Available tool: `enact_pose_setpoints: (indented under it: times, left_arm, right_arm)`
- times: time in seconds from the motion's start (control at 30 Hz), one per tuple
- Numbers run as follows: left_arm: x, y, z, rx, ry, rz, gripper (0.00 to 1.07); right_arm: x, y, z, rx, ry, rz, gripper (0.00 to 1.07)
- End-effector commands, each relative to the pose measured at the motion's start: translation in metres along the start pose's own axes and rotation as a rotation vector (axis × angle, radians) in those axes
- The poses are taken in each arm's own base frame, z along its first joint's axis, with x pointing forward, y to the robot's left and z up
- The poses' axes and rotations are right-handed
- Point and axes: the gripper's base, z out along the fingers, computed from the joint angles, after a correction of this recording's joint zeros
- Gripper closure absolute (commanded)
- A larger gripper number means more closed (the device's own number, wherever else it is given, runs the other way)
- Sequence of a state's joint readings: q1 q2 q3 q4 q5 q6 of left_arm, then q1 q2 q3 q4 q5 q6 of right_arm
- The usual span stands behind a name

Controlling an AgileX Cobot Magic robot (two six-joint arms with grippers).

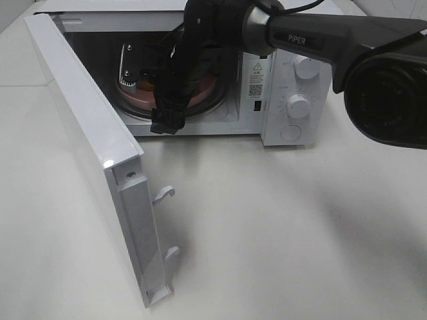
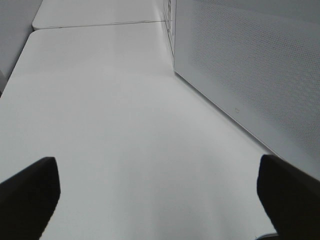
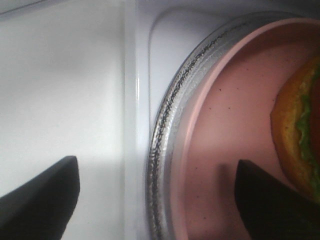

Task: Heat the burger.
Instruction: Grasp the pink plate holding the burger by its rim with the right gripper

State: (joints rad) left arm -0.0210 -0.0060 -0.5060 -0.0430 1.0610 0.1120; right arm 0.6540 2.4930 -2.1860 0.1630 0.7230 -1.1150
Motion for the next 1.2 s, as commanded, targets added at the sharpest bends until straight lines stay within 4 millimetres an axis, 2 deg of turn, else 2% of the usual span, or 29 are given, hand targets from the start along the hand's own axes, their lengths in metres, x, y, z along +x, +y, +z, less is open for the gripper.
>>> enact_pose_setpoints:
  times: [0.03,0.23,0.43,1.2]
  left_arm:
    - [0.0,0.0,-0.002,0.002,-0.03,-0.006,0.02]
    - [0.0,0.0,-0.002,0.002,-0.03,-0.006,0.02]
    - [0.0,0.0,-0.002,0.001,-0.03,-0.005,0.02]
    - [0.0,0.0,-0.002,0.001,-0.03,-0.005,0.02]
  right_arm:
    - [0.0,0.0,0.001,-0.008,0.0,0.023,0.31]
    - [0.003,0.001,0.006,-0.01,0.004,0.024,0.31]
    - [0.01,0.011,0.029,-0.057,0.012,0.055,0.31]
    - [0.016,0.01,0.029,-0.071,0.02,0.066,0.31]
